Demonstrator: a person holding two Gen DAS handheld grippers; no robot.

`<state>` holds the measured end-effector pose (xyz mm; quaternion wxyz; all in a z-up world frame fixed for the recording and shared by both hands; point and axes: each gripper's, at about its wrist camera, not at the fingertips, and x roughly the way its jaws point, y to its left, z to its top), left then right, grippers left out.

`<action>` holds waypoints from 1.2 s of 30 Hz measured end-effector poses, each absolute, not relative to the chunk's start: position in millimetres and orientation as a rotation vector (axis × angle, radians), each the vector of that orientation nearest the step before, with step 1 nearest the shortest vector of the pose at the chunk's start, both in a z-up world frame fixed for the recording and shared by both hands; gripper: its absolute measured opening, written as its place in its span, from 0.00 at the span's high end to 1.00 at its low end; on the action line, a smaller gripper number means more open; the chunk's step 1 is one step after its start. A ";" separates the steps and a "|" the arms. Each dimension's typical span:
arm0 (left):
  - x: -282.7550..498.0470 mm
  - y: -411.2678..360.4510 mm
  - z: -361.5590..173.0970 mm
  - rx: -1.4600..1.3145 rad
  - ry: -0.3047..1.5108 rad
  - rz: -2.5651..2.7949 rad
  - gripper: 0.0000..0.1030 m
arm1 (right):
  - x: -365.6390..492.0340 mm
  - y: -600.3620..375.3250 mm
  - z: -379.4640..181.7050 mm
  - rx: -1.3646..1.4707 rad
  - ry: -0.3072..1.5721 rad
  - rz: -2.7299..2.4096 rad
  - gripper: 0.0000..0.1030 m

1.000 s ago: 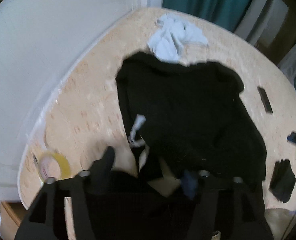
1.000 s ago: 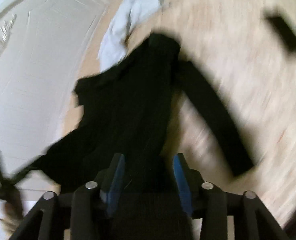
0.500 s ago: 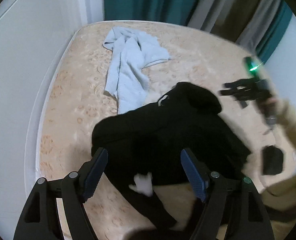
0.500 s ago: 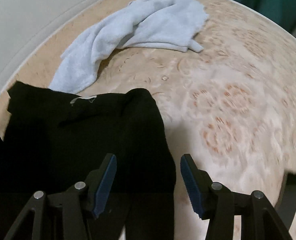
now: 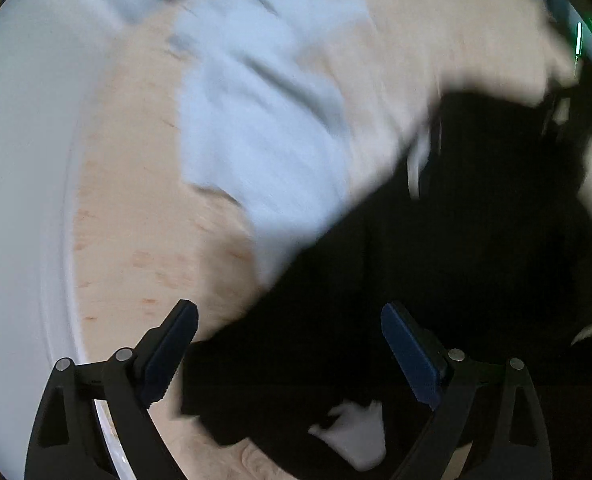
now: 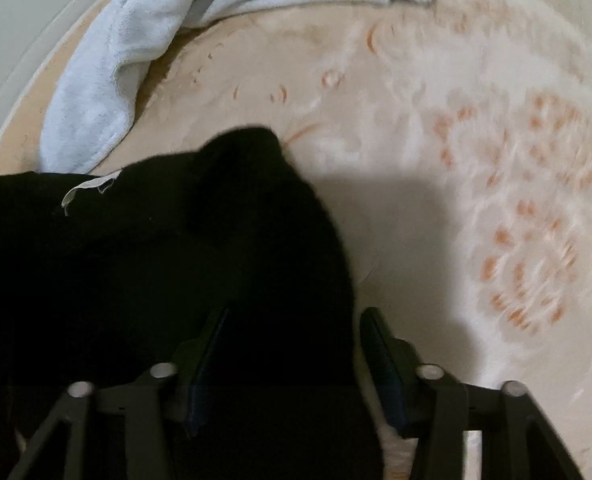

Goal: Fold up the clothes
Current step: 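Spread the sweater flat on the mattress with both grippers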

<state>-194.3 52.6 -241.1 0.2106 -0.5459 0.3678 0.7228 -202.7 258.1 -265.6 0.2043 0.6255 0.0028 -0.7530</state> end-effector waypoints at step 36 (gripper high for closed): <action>-147.8 -45.2 -194.4 -1.633 -0.196 2.482 0.12 | -132.3 126.4 -256.4 1.401 0.722 -2.140 0.67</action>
